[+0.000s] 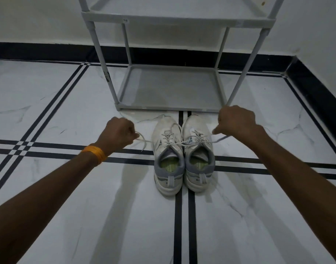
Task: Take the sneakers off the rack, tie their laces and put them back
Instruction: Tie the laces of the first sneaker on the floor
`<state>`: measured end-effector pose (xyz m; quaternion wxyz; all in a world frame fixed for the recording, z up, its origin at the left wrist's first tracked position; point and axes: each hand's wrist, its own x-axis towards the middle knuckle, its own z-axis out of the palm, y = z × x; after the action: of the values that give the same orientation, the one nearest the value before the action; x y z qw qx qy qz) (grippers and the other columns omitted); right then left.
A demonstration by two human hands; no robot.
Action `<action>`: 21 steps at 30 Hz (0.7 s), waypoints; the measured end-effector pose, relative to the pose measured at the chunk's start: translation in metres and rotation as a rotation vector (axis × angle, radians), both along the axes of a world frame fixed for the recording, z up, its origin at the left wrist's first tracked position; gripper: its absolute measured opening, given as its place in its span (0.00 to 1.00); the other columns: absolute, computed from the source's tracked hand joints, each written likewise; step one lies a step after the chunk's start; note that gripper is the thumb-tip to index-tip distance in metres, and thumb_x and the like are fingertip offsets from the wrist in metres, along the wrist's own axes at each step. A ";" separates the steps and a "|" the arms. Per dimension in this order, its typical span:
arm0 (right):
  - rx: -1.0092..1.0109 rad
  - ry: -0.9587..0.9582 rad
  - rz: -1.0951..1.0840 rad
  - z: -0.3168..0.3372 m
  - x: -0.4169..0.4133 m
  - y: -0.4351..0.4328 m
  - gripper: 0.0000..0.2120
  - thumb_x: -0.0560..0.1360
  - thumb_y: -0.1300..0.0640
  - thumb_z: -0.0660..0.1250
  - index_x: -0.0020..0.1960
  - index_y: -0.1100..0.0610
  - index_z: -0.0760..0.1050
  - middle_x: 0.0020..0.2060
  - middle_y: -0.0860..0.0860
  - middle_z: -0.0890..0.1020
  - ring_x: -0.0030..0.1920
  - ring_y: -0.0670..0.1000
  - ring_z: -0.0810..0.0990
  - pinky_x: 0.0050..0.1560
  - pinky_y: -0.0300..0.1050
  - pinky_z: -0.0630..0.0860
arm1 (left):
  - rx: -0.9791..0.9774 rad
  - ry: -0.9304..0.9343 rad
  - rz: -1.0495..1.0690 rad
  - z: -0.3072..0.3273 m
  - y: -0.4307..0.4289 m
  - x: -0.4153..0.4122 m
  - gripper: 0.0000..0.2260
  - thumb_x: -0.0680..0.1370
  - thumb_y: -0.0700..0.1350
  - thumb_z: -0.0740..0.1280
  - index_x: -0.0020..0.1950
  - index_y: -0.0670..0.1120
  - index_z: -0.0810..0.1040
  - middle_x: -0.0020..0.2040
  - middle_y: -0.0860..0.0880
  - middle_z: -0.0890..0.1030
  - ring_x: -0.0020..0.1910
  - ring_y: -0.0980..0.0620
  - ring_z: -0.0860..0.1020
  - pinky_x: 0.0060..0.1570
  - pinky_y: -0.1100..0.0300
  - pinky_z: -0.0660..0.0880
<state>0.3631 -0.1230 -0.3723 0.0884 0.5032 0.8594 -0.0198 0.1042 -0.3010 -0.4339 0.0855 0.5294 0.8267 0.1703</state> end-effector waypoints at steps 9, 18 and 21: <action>-0.248 -0.263 0.029 -0.028 0.005 -0.004 0.21 0.65 0.51 0.78 0.55 0.55 0.79 0.50 0.53 0.81 0.52 0.55 0.79 0.49 0.49 0.72 | -0.228 0.060 -0.090 -0.033 -0.018 0.001 0.16 0.79 0.55 0.64 0.60 0.47 0.80 0.54 0.46 0.84 0.49 0.45 0.82 0.50 0.55 0.75; -0.322 0.293 0.407 -0.052 -0.044 -0.063 0.08 0.74 0.55 0.70 0.52 0.55 0.81 0.49 0.53 0.84 0.47 0.53 0.81 0.48 0.48 0.78 | -0.024 -0.272 -0.083 -0.031 0.005 0.067 0.05 0.78 0.42 0.66 0.52 0.42 0.78 0.53 0.44 0.81 0.44 0.47 0.79 0.41 0.60 0.76; -0.276 0.397 0.398 -0.068 -0.044 -0.064 0.04 0.74 0.56 0.69 0.46 0.55 0.81 0.41 0.52 0.84 0.41 0.51 0.81 0.43 0.47 0.77 | -0.048 -0.244 -0.094 -0.032 0.004 0.068 0.07 0.77 0.41 0.69 0.52 0.40 0.76 0.52 0.42 0.79 0.46 0.44 0.78 0.44 0.57 0.75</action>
<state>0.3189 -0.1875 -0.4402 -0.0116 0.2944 0.9308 -0.2165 0.1718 -0.2974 -0.4657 0.2058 0.5409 0.7882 0.2095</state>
